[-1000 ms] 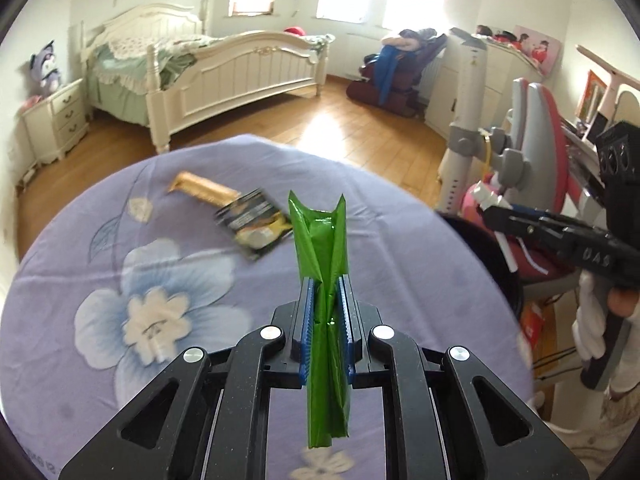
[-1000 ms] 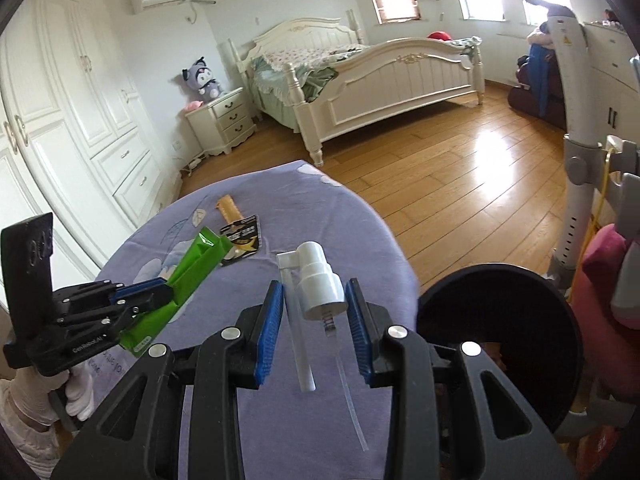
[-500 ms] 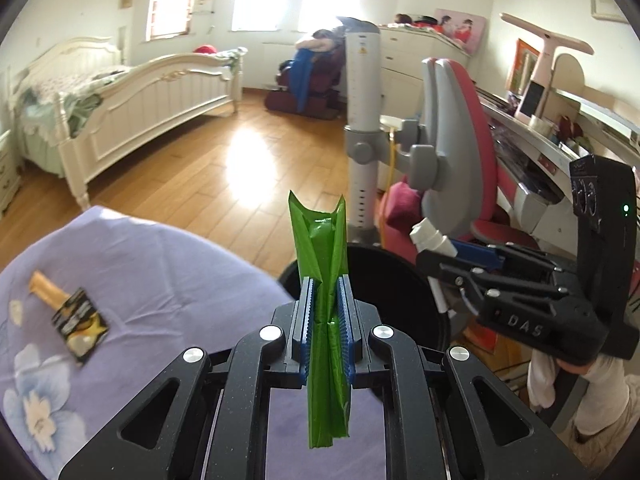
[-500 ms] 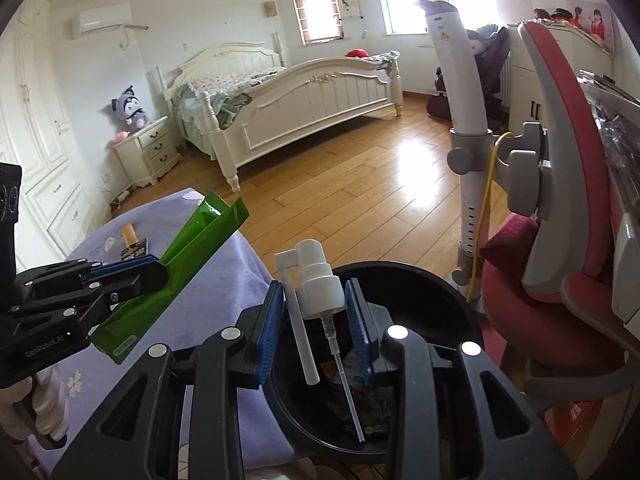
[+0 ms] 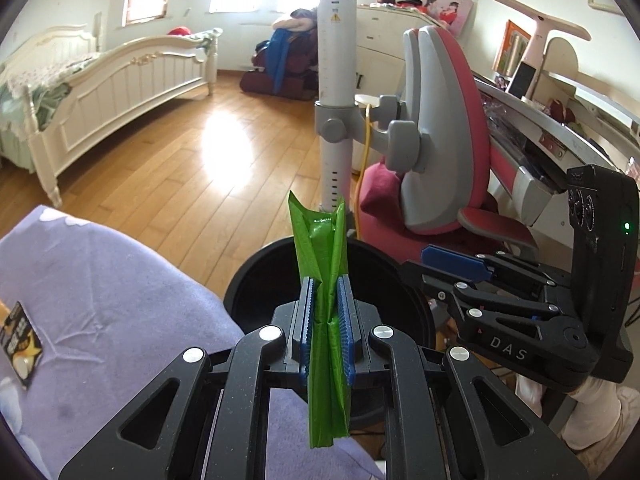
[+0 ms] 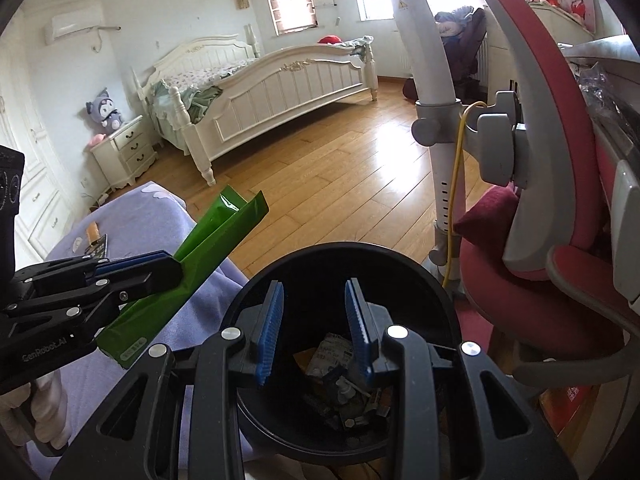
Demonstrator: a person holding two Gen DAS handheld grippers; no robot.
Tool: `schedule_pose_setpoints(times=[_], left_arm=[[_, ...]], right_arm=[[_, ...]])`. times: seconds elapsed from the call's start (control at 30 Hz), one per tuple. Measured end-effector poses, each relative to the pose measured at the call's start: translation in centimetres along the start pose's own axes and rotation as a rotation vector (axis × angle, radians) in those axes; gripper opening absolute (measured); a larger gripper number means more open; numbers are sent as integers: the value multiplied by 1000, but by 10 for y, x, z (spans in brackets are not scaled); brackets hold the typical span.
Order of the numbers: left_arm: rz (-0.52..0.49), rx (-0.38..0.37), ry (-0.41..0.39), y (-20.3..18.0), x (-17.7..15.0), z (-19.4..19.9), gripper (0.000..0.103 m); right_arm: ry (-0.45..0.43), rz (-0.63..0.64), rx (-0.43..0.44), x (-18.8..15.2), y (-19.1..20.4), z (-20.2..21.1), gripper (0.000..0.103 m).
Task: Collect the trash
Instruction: 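Carry the spray nozzle and green wrapper over the bin and release both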
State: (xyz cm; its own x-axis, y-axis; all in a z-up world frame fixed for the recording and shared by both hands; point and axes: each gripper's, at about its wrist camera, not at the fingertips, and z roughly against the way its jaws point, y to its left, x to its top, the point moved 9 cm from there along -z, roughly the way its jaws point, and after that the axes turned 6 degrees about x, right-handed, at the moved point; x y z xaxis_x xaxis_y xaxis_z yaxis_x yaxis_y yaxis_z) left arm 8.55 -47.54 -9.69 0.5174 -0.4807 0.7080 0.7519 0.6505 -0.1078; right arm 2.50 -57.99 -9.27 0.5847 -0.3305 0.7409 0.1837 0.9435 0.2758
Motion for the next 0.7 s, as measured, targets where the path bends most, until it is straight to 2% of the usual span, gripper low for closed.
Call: schedule_pose_setpoints(times=[0.27, 0.3, 0.33, 0.37, 0.4, 0.43, 0.47, 0.7], left_arm=[[-24, -13, 25, -8, 1, -10, 16], [-31, -4, 31, -9, 1, -12, 27], [-33, 8, 32, -9, 2, -12, 35], [-33, 26, 27, -8, 3, -12, 52], [-32, 37, 15, -8, 4, -9, 66], [-33, 45, 2, -8, 6, -6, 71], [-37, 54, -12, -8, 8, -3, 78], [-9, 90, -56, 5, 13, 18, 89]], right_arm=[[18, -12, -2, -4, -5, -2, 34], [24, -19, -3, -5, -6, -2, 35], [30, -24, -7, -7, -8, -3, 40], [31, -28, -10, -8, -9, -3, 46], [29, -35, -15, -9, -11, -2, 62], [22, -47, -16, -10, -13, -1, 70], [17, -57, -11, -10, -14, 0, 71], [30, -48, -11, -13, -8, 1, 71]])
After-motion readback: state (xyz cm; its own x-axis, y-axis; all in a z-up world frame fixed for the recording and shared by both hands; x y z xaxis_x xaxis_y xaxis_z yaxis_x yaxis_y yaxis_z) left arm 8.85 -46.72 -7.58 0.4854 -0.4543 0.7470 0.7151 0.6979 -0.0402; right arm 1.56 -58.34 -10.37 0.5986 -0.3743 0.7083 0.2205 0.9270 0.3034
